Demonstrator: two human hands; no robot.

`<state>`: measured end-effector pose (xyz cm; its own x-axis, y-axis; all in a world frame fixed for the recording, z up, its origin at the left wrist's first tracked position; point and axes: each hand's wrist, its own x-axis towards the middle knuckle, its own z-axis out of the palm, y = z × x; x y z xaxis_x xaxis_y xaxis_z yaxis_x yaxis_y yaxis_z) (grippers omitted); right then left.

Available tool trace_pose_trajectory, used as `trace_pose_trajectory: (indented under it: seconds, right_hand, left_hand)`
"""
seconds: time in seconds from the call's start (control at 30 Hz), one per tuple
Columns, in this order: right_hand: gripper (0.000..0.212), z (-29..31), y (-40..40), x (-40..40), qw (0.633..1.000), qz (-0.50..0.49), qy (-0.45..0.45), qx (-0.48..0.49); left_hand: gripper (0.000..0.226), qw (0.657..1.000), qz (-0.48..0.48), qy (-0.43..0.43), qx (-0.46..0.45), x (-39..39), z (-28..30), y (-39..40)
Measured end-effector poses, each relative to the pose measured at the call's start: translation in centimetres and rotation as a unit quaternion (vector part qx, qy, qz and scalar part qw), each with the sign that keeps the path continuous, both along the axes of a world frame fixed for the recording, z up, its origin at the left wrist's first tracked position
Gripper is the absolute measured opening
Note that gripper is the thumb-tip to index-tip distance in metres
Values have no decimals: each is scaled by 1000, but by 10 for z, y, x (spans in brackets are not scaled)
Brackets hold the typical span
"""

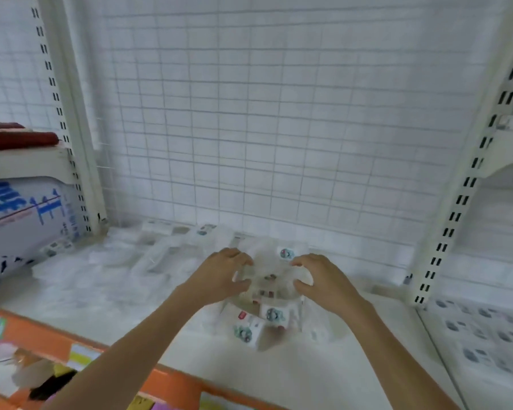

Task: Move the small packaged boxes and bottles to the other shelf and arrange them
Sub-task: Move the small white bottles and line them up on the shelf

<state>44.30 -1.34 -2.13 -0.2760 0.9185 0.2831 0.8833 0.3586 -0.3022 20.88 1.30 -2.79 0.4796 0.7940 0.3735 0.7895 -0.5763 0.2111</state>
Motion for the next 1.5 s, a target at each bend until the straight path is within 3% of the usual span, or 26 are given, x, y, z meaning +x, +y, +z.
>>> trace_pose_trajectory:
  seconds: [0.07,0.17,0.23,0.43,0.57,0.7,0.83,0.93,1.1,1.27,1.43,1.5]
  right_hand:
    - [39,1,19,0,997,17,-77,-15]
    - [44,-2,42,0,972,40,-231,-35]
    - [49,-4,53,-2,949,38,-310,-39]
    - [44,-22,66,-17,911,9,-411,-32]
    - [50,-28,68,-17,910,0,-415,-17]
    - [55,-21,61,-11,940,19,-339,-26]
    - [73,-5,47,3,972,-23,-156,-172]
    - [67,-1,41,10,971,-54,-64,-222]
    - [58,5,37,17,973,-58,91,-202]
    - [44,25,30,23,965,-62,211,-141]
    - [50,33,29,22,926,-106,347,-105]
    - [36,34,28,15,914,-129,377,-82]
  left_hand:
    - [50,996,-5,91,-22,10,-2,17]
    - [68,959,1,282,-20,19,-9,33]
    - [70,941,6,337,-15,22,-14,38]
    - [68,936,6,352,-7,29,-21,49]
    - [66,956,-27,289,-48,20,-9,58]
    - [59,974,-84,177,-110,11,5,67]
    - [57,974,-123,104,-161,8,13,76]
    - [54,973,-139,75,-169,14,15,75]
    - [62,976,-147,8,-161,23,16,74]
    - [54,965,-147,-132,-175,14,31,80]
    - [31,922,-106,-293,-231,-5,43,93]
    - [31,900,-99,-335,-259,-12,45,96]
